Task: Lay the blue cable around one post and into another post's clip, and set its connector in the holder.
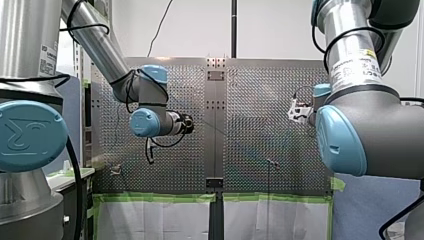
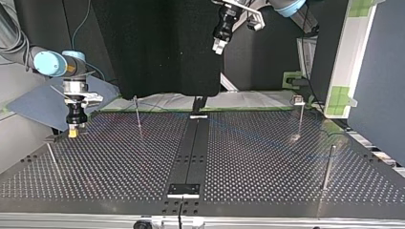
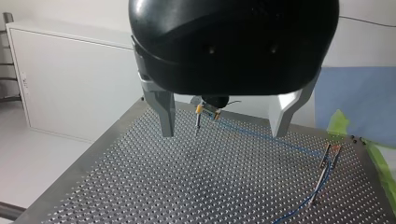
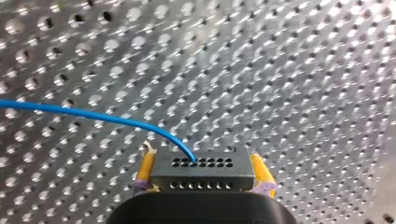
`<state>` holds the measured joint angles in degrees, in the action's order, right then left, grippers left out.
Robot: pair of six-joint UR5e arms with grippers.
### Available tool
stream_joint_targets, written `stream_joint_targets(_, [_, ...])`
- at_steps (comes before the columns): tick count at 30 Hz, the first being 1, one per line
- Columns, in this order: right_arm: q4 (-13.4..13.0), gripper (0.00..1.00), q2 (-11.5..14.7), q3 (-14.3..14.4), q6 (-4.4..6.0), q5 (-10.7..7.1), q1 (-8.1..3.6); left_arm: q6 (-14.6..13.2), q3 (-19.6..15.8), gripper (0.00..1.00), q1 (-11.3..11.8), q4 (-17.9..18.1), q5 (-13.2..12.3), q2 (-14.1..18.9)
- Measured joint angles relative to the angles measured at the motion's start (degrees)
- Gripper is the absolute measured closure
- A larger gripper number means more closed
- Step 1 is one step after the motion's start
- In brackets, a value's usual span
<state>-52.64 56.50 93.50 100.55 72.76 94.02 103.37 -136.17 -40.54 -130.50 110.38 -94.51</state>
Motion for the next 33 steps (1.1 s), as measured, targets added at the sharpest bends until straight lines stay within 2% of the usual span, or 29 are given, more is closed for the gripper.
stream_joint_targets(7, [1.0,1.00,1.0,0.1,-0.11,0.36,1.01,0.0,0.0,0.00,0.0,-0.1,-0.1,0.0])
stream_joint_targets(13, [1.6,1.00,2.9,0.1,0.05,0.76,1.35,0.0,0.0,0.00,0.0,-0.2,-0.1,0.0])
stream_joint_targets(15, [1.8,1.00,3.7,0.1,0.34,0.79,1.36,0.0,0.0,0.00,0.0,-0.3,-0.1,0.0])
stream_joint_targets(20, [2.6,1.00,5.1,0.1,2.15,1.40,1.38,0.0,0.0,0.00,0.0,-0.4,-0.2,0.0])
stream_joint_targets(23, [3.6,1.00,5.3,0.1,2.91,2.22,1.38,0.0,0.0,0.00,0.0,-0.5,-0.3,0.0])
stream_joint_targets(33, [8.5,1.00,5.3,0.1,3.07,6.74,0.54,0.0,0.0,0.00,-0.1,-1.0,-0.4,0.0])
